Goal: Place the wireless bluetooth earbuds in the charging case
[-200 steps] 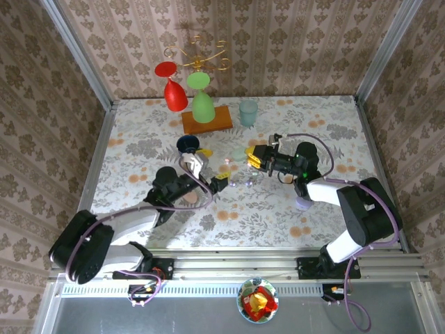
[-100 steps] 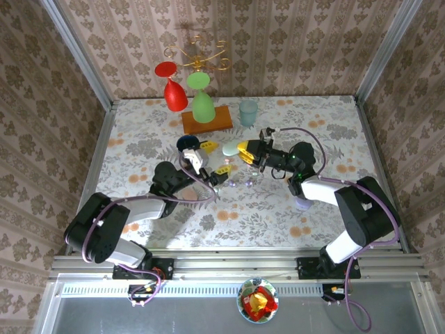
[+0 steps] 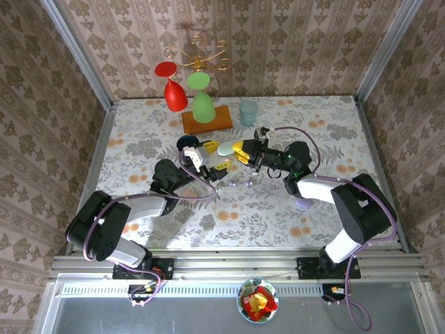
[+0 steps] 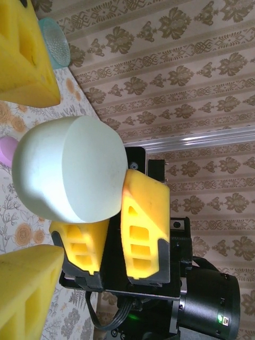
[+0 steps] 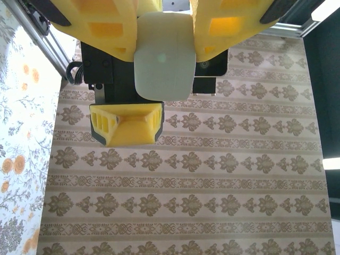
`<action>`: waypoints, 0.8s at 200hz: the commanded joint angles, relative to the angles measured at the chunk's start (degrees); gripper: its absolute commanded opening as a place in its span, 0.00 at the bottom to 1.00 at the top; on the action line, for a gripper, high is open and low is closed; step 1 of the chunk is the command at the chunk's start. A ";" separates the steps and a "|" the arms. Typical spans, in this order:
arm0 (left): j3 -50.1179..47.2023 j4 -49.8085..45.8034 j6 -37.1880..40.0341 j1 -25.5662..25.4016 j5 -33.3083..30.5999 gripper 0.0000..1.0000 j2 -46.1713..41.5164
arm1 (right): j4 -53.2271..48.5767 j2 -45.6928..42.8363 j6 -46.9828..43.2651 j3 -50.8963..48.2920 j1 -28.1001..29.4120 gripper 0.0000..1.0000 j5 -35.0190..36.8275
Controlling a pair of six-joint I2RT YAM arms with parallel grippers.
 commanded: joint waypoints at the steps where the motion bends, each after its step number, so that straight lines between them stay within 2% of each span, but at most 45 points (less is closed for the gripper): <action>1: 1.94 2.11 -1.25 0.24 1.88 0.66 0.46 | 2.77 0.81 -0.06 1.75 0.40 0.22 0.28; 160: 2.29 2.11 -1.69 0.18 2.04 0.55 0.94 | 2.61 1.44 -0.71 1.76 1.03 0.22 0.02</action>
